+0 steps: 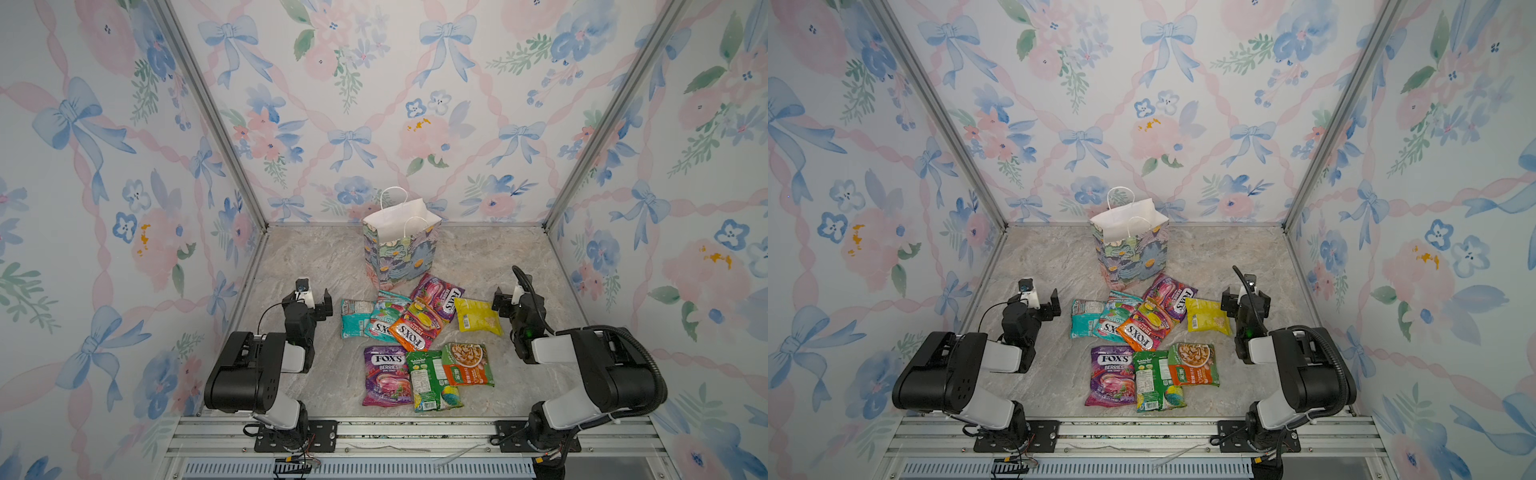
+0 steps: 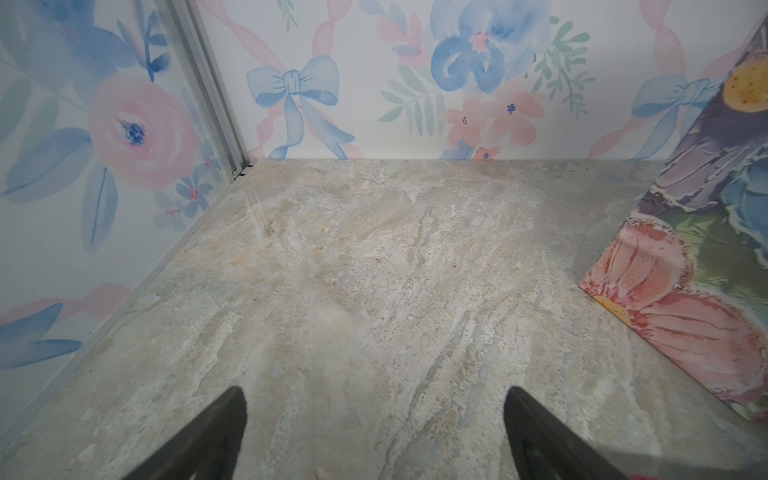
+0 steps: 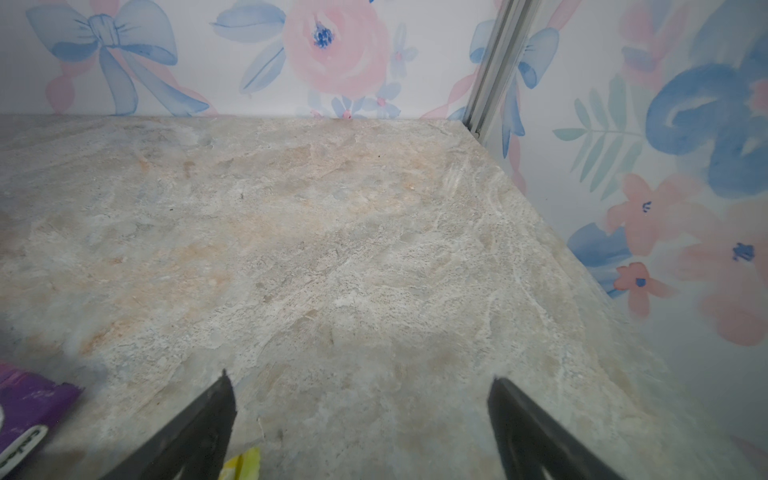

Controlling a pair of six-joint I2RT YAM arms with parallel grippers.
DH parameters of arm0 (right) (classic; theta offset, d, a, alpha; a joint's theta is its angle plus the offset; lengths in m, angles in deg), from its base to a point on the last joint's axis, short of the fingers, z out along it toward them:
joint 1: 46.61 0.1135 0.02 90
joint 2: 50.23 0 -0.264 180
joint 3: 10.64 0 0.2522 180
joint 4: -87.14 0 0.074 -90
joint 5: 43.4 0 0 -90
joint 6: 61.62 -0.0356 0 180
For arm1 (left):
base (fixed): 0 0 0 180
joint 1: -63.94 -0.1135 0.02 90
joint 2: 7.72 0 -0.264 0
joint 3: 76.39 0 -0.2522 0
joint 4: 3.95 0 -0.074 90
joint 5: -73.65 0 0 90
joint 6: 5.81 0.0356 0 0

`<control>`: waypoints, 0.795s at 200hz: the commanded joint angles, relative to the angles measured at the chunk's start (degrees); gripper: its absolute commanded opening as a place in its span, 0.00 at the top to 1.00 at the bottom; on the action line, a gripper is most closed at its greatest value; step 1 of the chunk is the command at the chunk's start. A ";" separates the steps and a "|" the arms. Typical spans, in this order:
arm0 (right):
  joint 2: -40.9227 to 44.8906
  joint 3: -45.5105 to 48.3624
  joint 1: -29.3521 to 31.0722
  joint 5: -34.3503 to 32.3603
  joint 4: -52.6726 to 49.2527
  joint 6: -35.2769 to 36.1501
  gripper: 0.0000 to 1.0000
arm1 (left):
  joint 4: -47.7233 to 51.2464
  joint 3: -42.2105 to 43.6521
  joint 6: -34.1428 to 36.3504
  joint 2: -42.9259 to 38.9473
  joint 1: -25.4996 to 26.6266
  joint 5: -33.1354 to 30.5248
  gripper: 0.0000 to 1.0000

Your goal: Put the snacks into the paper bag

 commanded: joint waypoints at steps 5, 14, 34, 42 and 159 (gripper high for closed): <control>12.24 -9.19 1.74 -10.98 -25.09 -2.82 0.03 | 22.37 -9.33 -2.84 -9.04 0.40 -4.70 0.02; 16.06 -15.16 1.80 -13.21 -37.03 -5.72 0.03 | 28.20 -12.21 -3.33 -12.02 0.31 -5.03 0.02; 21.65 -22.91 1.63 -13.58 -48.29 -14.87 0.04 | 32.01 -15.11 -6.04 -17.12 0.27 -5.06 0.02; 23.41 -24.24 1.10 -14.73 -51.42 -22.38 0.03 | 32.39 -15.86 -11.39 -18.84 0.26 -7.38 0.02; 17.31 -38.37 4.21 -0.86 -73.04 -21.32 0.03 | 70.56 -62.86 -9.24 -4.25 -1.84 19.97 0.19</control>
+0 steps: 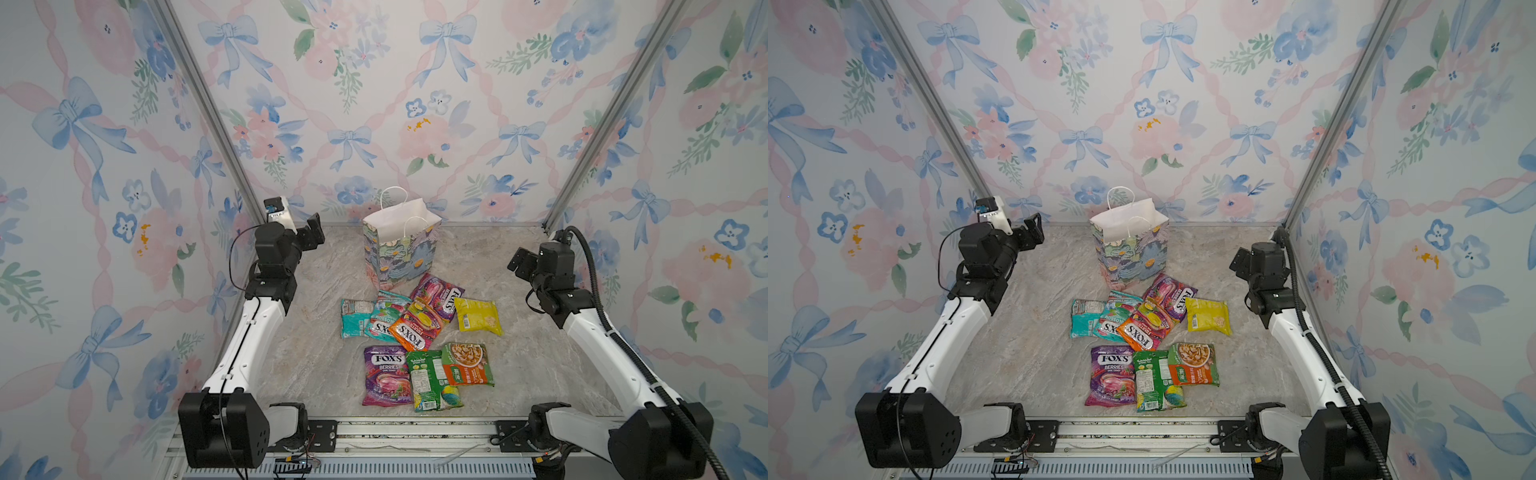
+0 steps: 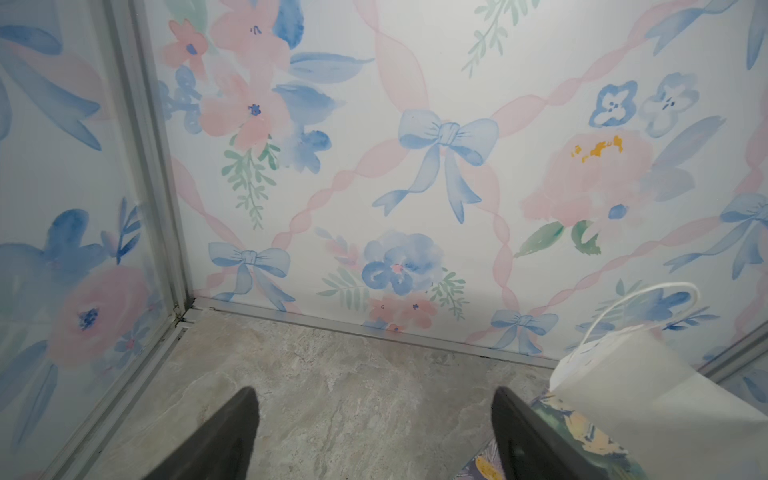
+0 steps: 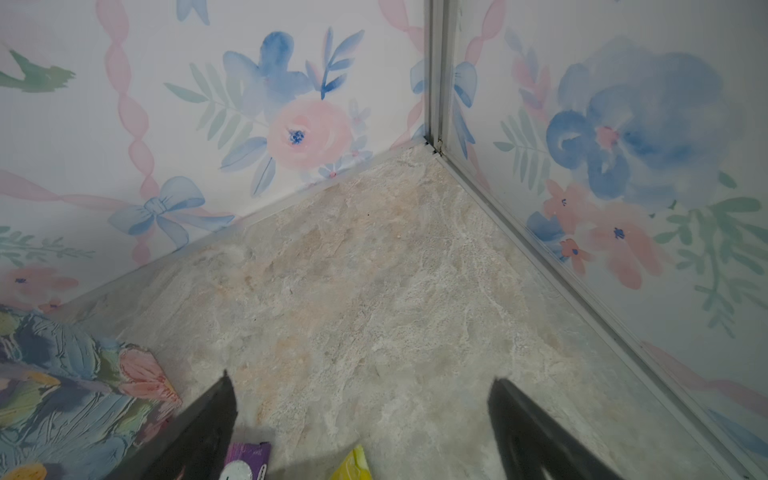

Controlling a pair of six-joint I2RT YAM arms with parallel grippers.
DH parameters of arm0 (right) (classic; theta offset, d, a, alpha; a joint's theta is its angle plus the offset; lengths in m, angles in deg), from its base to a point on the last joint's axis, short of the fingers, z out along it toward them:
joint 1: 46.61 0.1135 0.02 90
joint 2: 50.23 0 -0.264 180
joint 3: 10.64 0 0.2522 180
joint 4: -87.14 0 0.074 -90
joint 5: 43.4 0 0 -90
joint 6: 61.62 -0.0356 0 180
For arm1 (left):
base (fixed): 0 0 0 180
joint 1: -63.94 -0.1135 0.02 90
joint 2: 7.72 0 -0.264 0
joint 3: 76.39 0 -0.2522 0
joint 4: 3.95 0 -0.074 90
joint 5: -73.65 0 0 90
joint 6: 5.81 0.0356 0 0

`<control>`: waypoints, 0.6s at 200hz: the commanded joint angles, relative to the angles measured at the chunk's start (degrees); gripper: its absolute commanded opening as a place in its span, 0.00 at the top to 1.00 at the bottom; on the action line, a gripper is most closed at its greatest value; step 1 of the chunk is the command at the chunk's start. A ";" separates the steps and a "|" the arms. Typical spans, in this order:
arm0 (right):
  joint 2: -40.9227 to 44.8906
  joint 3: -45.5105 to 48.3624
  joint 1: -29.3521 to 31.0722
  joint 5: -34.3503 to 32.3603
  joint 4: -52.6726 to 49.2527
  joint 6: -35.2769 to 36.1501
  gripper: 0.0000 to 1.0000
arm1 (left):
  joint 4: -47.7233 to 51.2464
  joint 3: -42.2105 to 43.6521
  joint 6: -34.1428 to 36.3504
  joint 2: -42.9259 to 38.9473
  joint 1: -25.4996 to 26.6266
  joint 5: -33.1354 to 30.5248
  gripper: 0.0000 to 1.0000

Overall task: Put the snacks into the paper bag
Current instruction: 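Raise the left gripper to the bag rim while the right nears the packets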

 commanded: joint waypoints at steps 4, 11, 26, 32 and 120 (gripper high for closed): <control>-1.16 -1.67 1.38 2.65 -6.74 1.33 0.03 | 15.79 -13.26 4.62 8.70 -0.18 10.84 0.19; -1.67 -1.82 1.42 3.97 -6.77 1.38 0.03 | 17.50 -16.20 5.36 10.87 -0.05 13.25 0.21; -3.31 -3.17 1.70 5.55 -7.89 1.59 0.03 | 21.26 -22.91 6.92 15.40 0.49 16.81 0.27; -3.95 -3.68 1.88 5.76 -8.42 1.78 0.04 | 22.89 -25.25 7.66 17.04 0.86 17.64 0.29; -6.74 -5.77 3.69 8.17 -10.75 1.93 0.04 | 33.30 -44.34 16.21 30.71 9.04 20.86 0.50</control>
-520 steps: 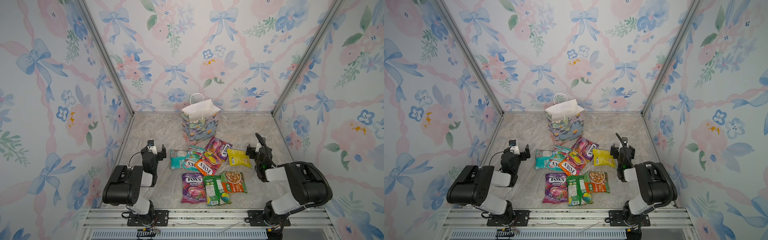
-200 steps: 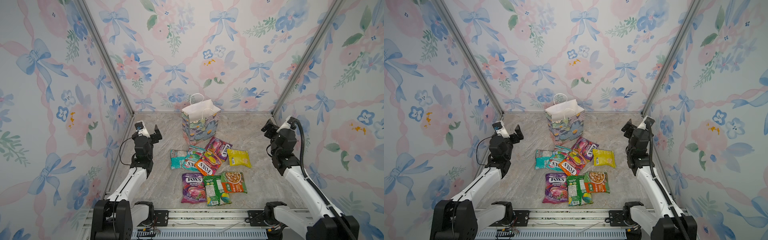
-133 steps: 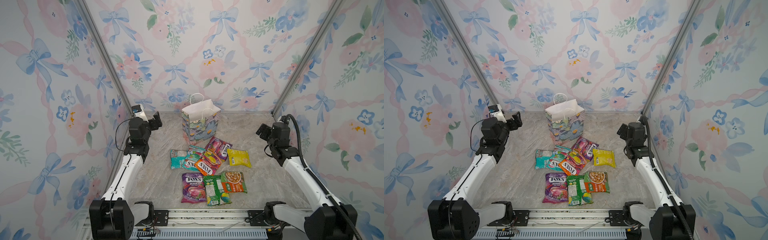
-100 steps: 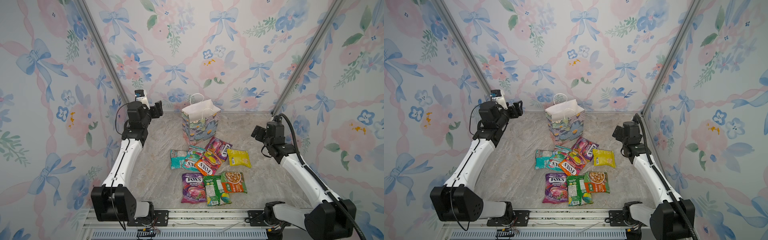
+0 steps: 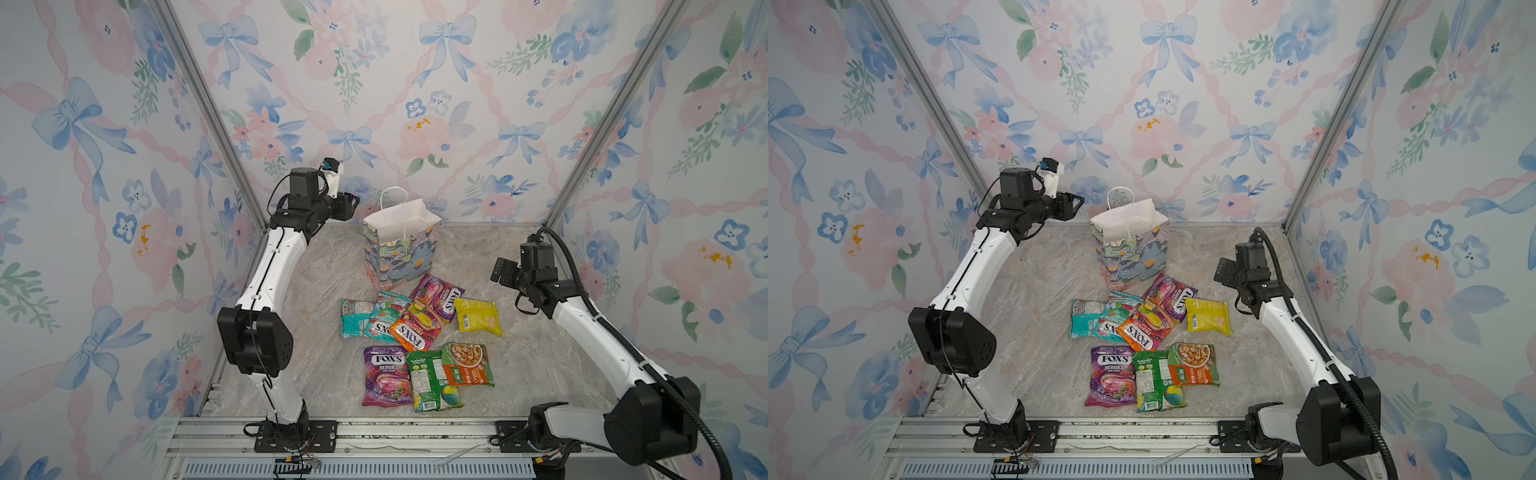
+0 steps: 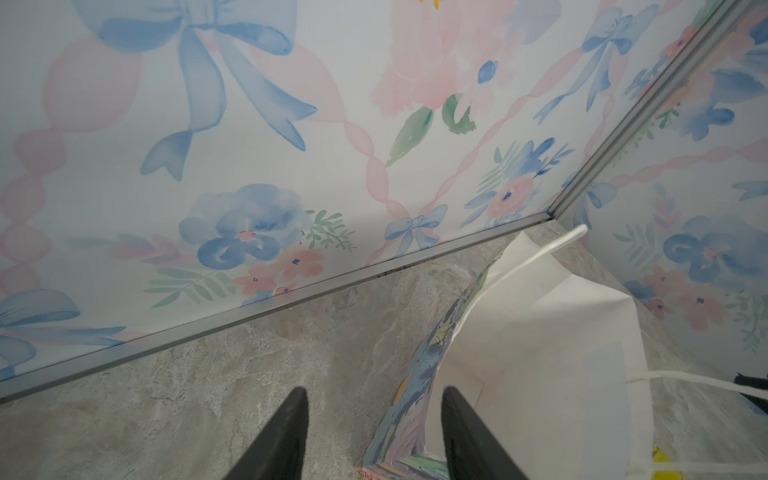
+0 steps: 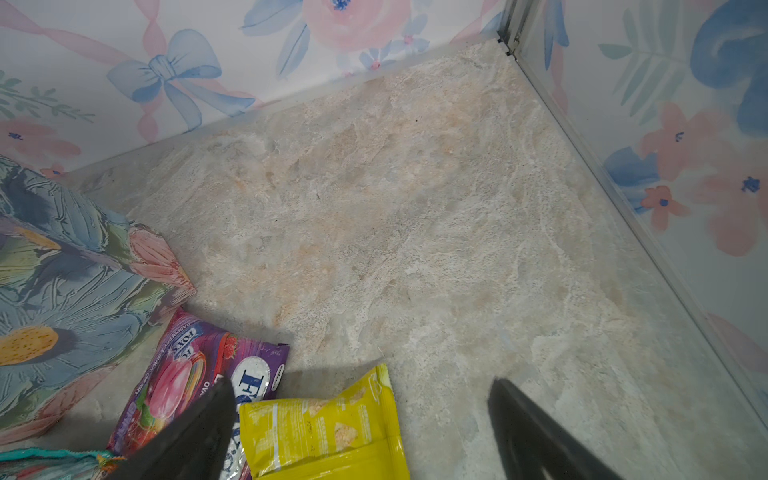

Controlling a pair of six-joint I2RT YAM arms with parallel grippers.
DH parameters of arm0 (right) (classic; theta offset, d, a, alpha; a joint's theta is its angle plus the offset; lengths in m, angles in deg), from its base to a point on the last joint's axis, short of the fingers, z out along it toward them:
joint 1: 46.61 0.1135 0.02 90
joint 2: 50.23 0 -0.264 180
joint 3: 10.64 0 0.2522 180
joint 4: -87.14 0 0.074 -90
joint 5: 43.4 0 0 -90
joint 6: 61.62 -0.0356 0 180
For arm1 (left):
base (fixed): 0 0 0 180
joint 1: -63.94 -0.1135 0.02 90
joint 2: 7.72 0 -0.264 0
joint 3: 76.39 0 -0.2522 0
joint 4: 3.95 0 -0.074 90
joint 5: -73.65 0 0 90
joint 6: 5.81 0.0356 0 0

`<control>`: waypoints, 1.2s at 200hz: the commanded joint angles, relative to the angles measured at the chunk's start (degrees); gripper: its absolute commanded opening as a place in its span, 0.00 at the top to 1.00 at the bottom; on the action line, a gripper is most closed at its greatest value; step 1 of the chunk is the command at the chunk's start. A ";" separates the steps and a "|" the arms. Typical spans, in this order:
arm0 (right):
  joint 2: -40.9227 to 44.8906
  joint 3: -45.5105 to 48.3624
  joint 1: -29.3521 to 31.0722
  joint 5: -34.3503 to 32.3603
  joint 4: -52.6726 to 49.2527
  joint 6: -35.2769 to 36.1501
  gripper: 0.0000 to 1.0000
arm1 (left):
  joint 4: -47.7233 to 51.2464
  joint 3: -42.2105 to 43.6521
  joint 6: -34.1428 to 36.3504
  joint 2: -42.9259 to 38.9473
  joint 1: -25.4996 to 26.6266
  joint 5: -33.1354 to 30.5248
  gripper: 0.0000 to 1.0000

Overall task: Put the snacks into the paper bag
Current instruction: 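Raise the left gripper to the bag rim while the right nears the packets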

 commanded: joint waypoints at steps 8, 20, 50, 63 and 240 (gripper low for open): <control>-0.90 -2.57 0.93 1.14 -2.31 0.75 0.04 | 4.43 -4.42 4.61 2.68 2.25 2.47 0.51; -0.87 -2.61 1.00 1.36 -2.30 0.79 0.03 | 4.97 -5.59 5.44 3.86 2.89 2.26 0.54; -0.97 -2.93 1.25 2.22 -2.52 0.93 0.03 | 6.01 -8.32 6.60 7.60 3.12 2.21 0.59; -0.89 -3.13 1.36 2.27 -2.98 1.27 0.03 | 6.58 -10.07 6.91 9.03 3.17 3.08 0.60; -0.05 -3.15 1.41 2.98 -3.45 1.46 0.03 | 10.88 -12.86 11.96 14.21 5.27 1.25 0.73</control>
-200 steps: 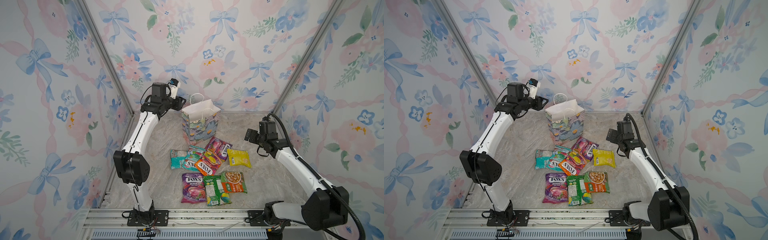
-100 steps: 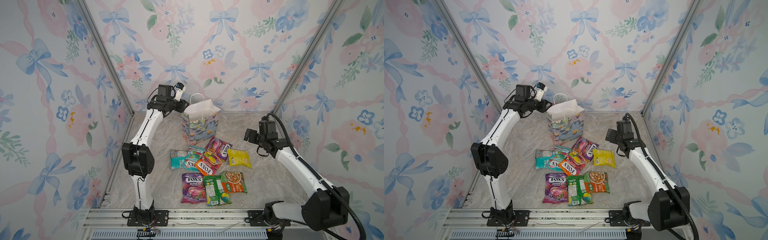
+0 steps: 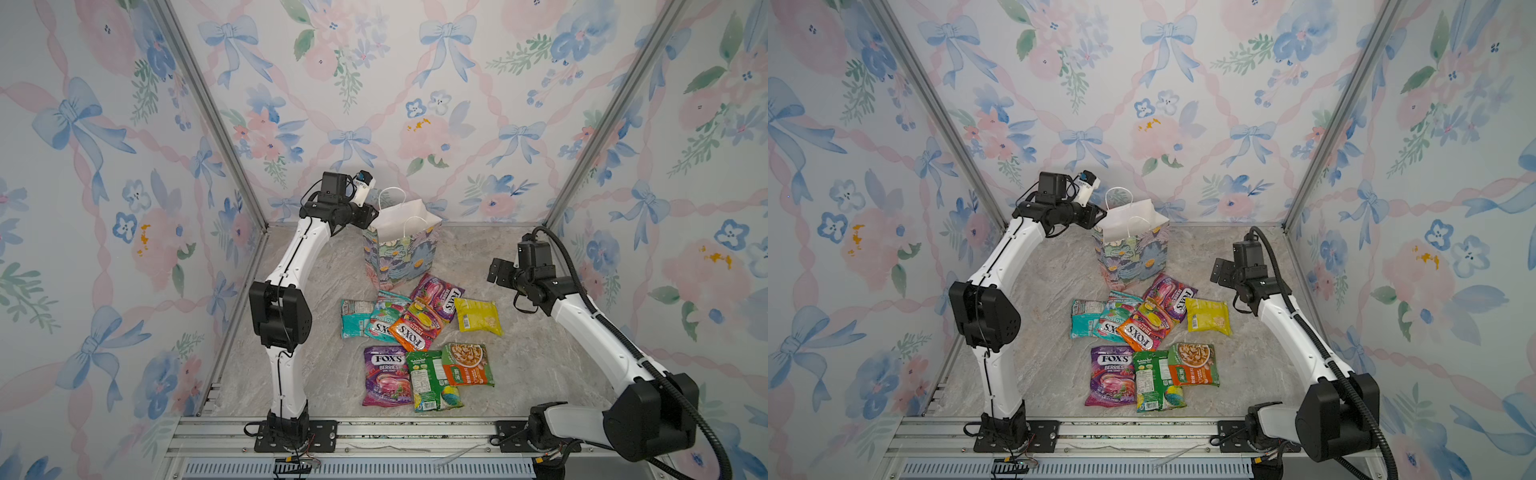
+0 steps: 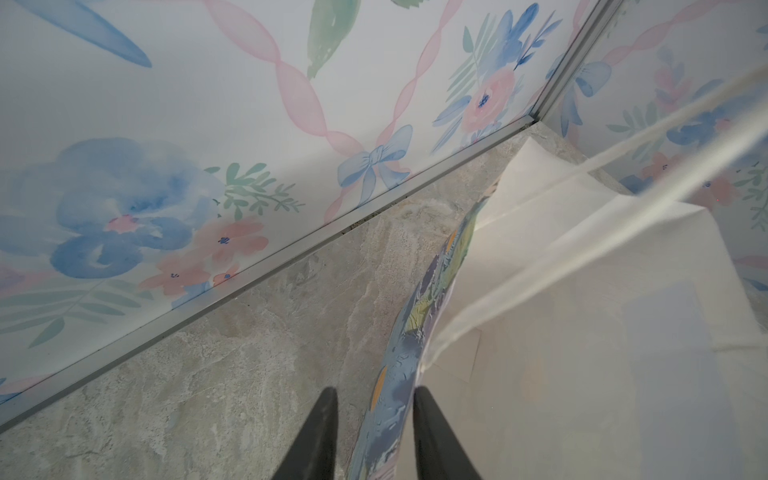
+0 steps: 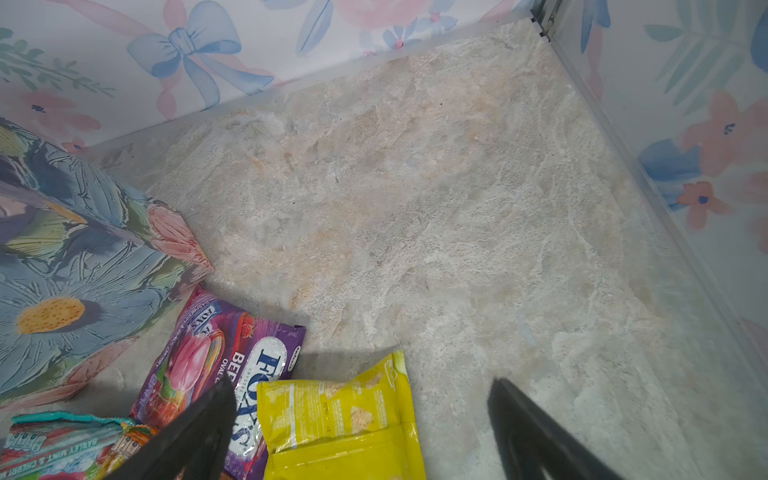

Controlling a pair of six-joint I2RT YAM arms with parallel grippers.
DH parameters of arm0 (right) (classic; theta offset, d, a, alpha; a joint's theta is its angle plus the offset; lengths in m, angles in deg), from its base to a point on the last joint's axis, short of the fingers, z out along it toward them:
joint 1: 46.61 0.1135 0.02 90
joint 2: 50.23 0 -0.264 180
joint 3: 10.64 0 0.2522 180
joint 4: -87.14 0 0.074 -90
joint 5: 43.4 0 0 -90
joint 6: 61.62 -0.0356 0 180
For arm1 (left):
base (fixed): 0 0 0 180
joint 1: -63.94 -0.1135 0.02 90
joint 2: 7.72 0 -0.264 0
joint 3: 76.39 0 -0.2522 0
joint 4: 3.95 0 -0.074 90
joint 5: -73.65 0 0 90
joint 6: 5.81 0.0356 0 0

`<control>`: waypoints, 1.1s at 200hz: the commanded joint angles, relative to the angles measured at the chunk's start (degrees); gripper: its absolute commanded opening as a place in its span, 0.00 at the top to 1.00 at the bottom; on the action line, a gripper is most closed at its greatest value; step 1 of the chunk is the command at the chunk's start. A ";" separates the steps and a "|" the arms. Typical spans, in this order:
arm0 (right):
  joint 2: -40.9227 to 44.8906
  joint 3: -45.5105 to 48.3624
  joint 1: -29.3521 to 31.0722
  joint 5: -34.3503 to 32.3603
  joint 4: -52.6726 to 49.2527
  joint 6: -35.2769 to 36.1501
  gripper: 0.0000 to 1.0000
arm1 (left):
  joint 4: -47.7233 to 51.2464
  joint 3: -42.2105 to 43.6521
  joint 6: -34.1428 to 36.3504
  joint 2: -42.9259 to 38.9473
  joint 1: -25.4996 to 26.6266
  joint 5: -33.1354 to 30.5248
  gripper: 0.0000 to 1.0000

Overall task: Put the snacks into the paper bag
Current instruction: 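Raise the left gripper to the bag rim while the right nears the packets, then grip the bag rim with left gripper while right grasps orange Fox's packet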

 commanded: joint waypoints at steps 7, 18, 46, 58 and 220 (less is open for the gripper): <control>0.65 -1.74 0.73 0.41 -1.26 0.93 0.03 | 2.03 -1.65 1.87 0.59 0.91 -0.60 0.74; 0.58 -1.65 0.66 0.41 -1.19 0.86 0.03 | 2.12 -1.65 1.57 0.70 1.14 -0.63 0.78; 0.64 -1.93 0.69 0.77 -1.55 0.76 0.04 | 2.32 -1.63 1.06 0.42 1.65 -0.47 0.89; 0.85 -1.90 0.72 0.65 -1.84 1.02 0.04 | 2.48 -1.68 0.76 0.14 1.63 -0.44 0.94; -0.30 -3.57 1.64 4.36 -1.97 -0.91 0.03 | 4.95 5.34 -8.60 -9.99 -4.03 -0.96 1.00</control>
